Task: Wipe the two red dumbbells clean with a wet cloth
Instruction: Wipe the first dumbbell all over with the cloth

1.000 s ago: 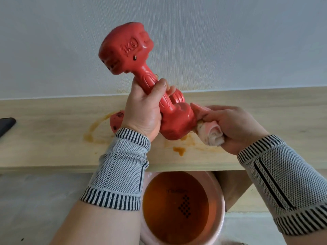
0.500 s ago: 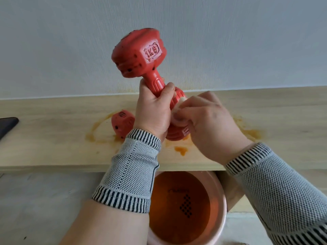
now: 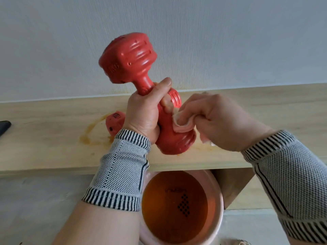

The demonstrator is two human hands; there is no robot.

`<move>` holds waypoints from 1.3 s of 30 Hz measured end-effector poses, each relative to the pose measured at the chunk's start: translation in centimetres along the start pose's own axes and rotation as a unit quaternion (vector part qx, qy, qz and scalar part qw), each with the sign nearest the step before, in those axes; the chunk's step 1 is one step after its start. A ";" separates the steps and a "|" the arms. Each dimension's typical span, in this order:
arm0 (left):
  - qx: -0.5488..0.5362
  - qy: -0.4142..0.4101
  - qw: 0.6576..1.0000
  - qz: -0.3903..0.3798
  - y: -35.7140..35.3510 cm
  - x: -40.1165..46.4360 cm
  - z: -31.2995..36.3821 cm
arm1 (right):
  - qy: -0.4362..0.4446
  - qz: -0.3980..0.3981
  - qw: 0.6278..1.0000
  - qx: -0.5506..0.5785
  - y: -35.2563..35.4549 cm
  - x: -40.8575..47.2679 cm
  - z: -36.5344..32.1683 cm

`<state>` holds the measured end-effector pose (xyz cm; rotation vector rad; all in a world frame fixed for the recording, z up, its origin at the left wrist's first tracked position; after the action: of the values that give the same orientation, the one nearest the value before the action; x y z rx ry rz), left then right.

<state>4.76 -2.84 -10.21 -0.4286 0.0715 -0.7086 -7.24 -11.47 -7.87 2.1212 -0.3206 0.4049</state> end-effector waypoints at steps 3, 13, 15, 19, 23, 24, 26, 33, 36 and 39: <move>0.031 -0.005 0.999 -0.033 -0.5 -0.5 -0.2 | -0.033 -0.017 0.999 -0.028 -0.3 0.2 0.9; -0.111 0.048 0.993 0.013 0.0 0.0 0.7 | -0.198 0.173 0.964 0.041 1.5 -1.2 4.2; -0.169 0.063 0.982 0.056 0.6 0.3 1.0 | -0.201 0.225 0.949 0.092 1.9 -1.7 4.0; -0.249 0.078 0.960 0.100 1.3 0.6 1.3 | -0.152 0.292 0.936 0.128 1.7 -1.6 2.9; -0.267 0.074 0.952 0.126 1.8 1.0 1.0 | -0.093 0.294 0.946 0.104 -0.4 -0.7 1.7; -0.269 0.072 0.951 0.135 1.8 1.0 1.0 | -0.076 0.289 0.948 0.106 -0.9 -0.5 1.4; -0.277 0.074 0.946 0.151 1.8 0.9 1.0 | -0.026 0.276 0.956 0.099 -1.8 -0.5 0.4; -0.307 0.096 0.935 0.146 1.9 0.7 1.5 | 0.024 0.253 0.967 -0.039 -1.6 -0.2 0.4; -0.327 0.096 0.931 0.130 2.0 0.8 1.6 | -0.108 0.296 0.947 0.059 -0.8 -0.4 2.2; -0.346 0.098 0.926 0.114 2.1 0.9 1.8 | -0.167 0.343 0.898 0.221 -0.1 -1.0 2.5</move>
<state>7.17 -1.34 -9.31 -1.0081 0.5657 -0.4759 -7.69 -13.44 -9.59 2.4728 -1.3064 0.5484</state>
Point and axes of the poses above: each hand's wrist, its own x-axis towards the middle knuckle, its own y-axis out of the back of the hand, z = x × y, the point moved 3 cm from there along x, towards the middle knuckle, and after that the axes turned 9 degrees about y, right-handed, at the moved point
